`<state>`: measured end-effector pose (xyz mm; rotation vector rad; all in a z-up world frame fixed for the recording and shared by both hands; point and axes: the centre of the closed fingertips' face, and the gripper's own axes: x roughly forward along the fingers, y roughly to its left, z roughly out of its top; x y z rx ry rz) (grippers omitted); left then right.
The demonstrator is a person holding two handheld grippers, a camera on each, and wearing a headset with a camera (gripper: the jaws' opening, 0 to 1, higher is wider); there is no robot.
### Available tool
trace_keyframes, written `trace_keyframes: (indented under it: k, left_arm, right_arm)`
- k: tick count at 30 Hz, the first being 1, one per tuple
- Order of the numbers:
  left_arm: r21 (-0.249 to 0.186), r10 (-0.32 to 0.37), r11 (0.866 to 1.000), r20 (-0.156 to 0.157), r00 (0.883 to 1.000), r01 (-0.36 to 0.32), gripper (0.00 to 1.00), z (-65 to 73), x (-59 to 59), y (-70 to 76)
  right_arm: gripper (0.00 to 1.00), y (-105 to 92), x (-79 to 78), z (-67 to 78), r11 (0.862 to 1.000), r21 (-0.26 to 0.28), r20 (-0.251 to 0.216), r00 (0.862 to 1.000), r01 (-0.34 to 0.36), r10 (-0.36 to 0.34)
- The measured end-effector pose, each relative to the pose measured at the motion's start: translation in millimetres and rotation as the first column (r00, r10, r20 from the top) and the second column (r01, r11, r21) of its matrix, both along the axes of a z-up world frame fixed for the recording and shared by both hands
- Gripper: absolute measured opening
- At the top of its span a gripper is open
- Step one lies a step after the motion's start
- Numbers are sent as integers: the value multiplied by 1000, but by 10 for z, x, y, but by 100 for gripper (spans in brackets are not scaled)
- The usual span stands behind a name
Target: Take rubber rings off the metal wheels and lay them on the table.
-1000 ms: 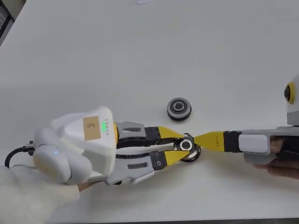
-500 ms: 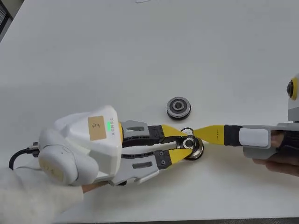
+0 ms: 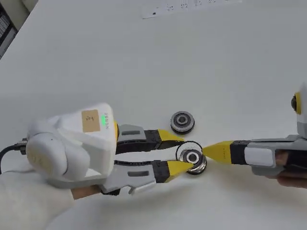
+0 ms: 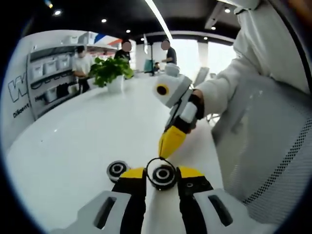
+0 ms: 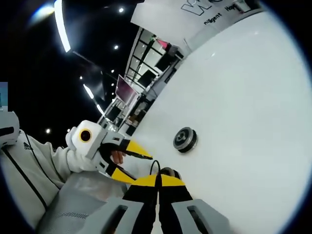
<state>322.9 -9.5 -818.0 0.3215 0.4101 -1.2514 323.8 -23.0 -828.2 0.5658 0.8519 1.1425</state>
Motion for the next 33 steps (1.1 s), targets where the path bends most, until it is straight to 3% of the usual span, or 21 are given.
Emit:
trace_keyframes:
  k: [2, 6, 9, 12, 16, 20, 24, 26, 29, 33]
  left_arm:
    - [-1, 2, 1000, 20, 1000, -2, 30, 89, -7, 29]
    - [-13, 10, 1000, 4, 1000, -10, 40, 246, -36, 89]
    - [-4, 7, 1000, 13, 1000, -6, 46, 335, -60, 148]
    - [-3, 28, 1000, -4, 1000, -28, 54, 458, -88, 234]
    - [-22, 50, 999, 29, 998, -49, 63, 627, -104, 341]
    - [-14, 77, 997, 47, 996, -76, 69, 702, -108, 517]
    - [-23, 116, 993, 34, 993, -116, 76, 747, -127, 677]
    - [-36, 135, 990, 35, 990, -133, 78, 779, -155, 756]
    - [-90, 186, 979, 53, 981, -181, 85, 877, -163, 855]
    - [-121, 239, 965, 39, 970, -233, 87, 905, -196, 975]
  right_arm:
    - [0, -13, -19, 47, 1000, -11, 19, 1000, -7, 7]
    - [0, -56, -49, 123, 999, -39, 53, 999, -8, 10]
    - [0, -72, -86, 219, 999, -39, 69, 997, -15, 17]
    - [0, -80, -110, 290, 998, -56, 104, 994, -33, 39]
    - [0, -83, -125, 367, 996, -72, 127, 991, -44, 52]
    - [0, -75, -131, 431, 995, -86, 149, 987, -48, 60]
    - [0, -51, -147, 519, 995, -88, 170, 983, -55, 69]
    - [0, -41, -151, 552, 994, -90, 180, 981, -59, 74]
    - [0, -15, -163, 642, 995, -69, 191, 978, -66, 78]
    - [0, 19, -188, 681, 994, -80, 211, 973, -78, 93]
